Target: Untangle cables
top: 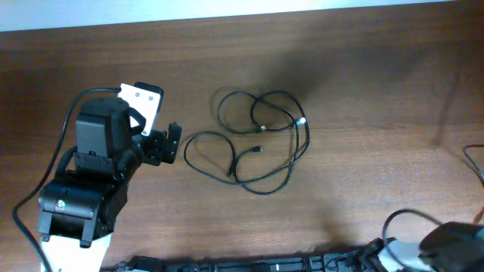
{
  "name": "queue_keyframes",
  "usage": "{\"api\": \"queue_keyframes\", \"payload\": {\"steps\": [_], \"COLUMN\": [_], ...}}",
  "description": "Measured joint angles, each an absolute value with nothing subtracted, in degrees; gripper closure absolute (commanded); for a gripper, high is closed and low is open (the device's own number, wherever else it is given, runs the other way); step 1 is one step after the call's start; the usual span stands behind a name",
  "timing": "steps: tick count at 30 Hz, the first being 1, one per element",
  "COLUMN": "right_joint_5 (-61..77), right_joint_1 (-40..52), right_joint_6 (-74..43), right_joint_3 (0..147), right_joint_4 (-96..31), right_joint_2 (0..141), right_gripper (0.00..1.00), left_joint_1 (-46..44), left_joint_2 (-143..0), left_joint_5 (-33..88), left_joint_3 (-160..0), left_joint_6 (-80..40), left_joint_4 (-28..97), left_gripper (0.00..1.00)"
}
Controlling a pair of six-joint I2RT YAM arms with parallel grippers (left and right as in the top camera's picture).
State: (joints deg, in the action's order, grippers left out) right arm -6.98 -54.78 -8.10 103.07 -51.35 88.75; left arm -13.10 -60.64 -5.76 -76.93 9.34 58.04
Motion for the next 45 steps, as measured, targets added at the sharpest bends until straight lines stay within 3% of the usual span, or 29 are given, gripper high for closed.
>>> {"api": "queue_keyframes", "payload": {"steps": [8,17,18,19,21,23,30,35,45], "right_joint_5": [0.6,9.0,9.2,9.2,9.1,9.1,9.7,20.1,25.1], "right_joint_1": [-65.1,-65.6,-65.6,-65.7,-66.1,-66.5,-66.5,-65.3,-34.4], "right_joint_6": [-18.9,-19.2,-19.0,-18.9,-18.8,-18.3,-16.2,-8.8,0.7], "right_joint_3": [102.9,95.5,94.5,93.6,92.9,92.8,92.8,92.8,92.7], "right_joint_4": [-62.6,-57.9,-57.7,-57.6,-57.6,-57.6,-59.0,-60.1,-60.9], "right_joint_2": [100.9,100.9,100.9,100.9,100.9,100.9,100.9,100.9,100.9], "right_gripper": [0.96,0.96,0.55,0.3,0.09,0.01,0.0,0.0,0.01], "left_joint_1": [-13.1,-13.1,-13.1,-13.1,-13.1,-13.1,-13.1,-13.1,-13.1], "left_joint_2": [-60.6,-60.6,-60.6,-60.6,-60.6,-60.6,-60.6,-60.6,-60.6], "left_joint_5": [-5.8,-5.8,-5.8,-5.8,-5.8,-5.8,-5.8,-5.8,-5.8], "left_joint_3": [-76.9,-76.9,-76.9,-76.9,-76.9,-76.9,-76.9,-76.9,-76.9], "left_joint_6": [9.3,9.3,9.3,9.3,9.3,9.3,9.3,9.3,9.3], "left_joint_4": [58.1,58.0,58.0,58.1,58.1,58.0,58.1,58.0,58.1], "left_gripper": [0.01,0.01,0.01,0.01,0.01,0.01,0.01,0.01,0.01]}}
